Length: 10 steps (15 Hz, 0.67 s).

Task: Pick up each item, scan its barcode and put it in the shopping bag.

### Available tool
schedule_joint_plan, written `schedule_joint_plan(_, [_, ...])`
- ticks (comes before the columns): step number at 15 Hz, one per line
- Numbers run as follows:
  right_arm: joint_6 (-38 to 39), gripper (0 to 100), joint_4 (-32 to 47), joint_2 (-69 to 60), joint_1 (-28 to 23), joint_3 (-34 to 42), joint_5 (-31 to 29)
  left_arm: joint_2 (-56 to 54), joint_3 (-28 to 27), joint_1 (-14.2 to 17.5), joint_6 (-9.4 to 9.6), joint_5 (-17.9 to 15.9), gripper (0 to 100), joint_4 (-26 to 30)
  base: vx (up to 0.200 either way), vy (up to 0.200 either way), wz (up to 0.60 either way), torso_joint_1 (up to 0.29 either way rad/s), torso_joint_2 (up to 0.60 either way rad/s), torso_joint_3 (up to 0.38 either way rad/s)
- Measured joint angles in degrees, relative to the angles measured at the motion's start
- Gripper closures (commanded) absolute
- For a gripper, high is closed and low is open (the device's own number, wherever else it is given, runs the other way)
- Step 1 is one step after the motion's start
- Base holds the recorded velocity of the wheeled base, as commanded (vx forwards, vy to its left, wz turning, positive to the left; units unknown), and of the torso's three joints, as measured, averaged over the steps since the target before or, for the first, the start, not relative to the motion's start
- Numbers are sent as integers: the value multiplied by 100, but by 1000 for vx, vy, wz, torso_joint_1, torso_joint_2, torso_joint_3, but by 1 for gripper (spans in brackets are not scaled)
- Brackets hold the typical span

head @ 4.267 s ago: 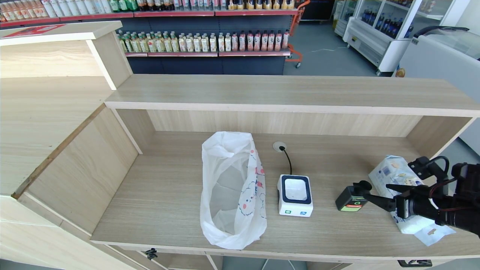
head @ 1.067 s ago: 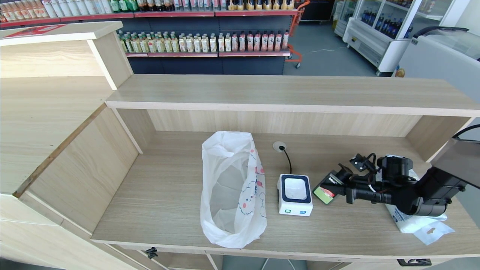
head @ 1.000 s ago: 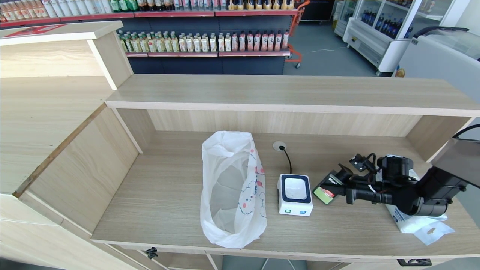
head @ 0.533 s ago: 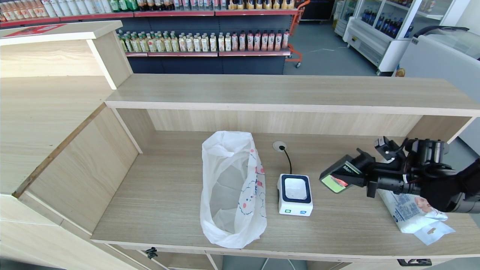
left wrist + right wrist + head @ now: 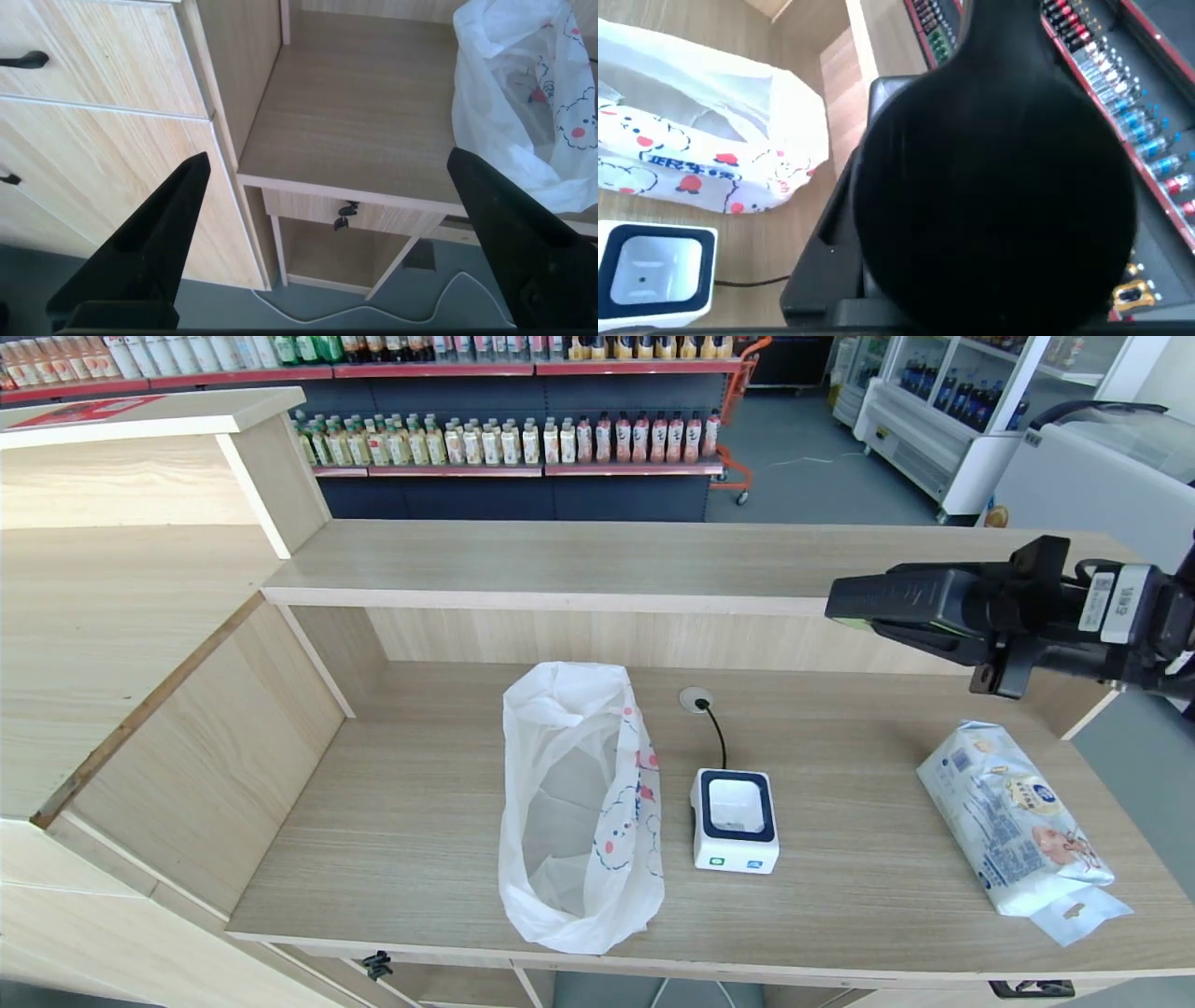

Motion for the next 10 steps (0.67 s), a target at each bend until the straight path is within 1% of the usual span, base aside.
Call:
schedule_joint_plan(3, [-730,100,503,-597,145,88,1070,0,0,0,0,0,0,0,0,0,0,0,0,0])
schedule_joint_plan(4, [-1139,100,534,-758,165,102,1178,0,0,0,0,0,0,0,0,0,0,0,0,0])
schedule_joint_plan(5, [-1470,100,534,-873,178,102,1193,0,0,0,0,0,0,0,0,0,0,0,0,0])
schedule_joint_plan(7, [-1880,100,532,-1017,191,68,1158,0,0,0,0,0,0,0,0,0,0,0,0,0])
schedule_joint_plan(9, [-2324,100,545,-1115,236,85,896,0,0,0,0,0,0,0,0,0,0,0,0,0])
schedule_joint_plan(10, [-2849,100,564,-1148,288,96,764,0,0,0,0,0,0,0,0,0,0,0,0,0])
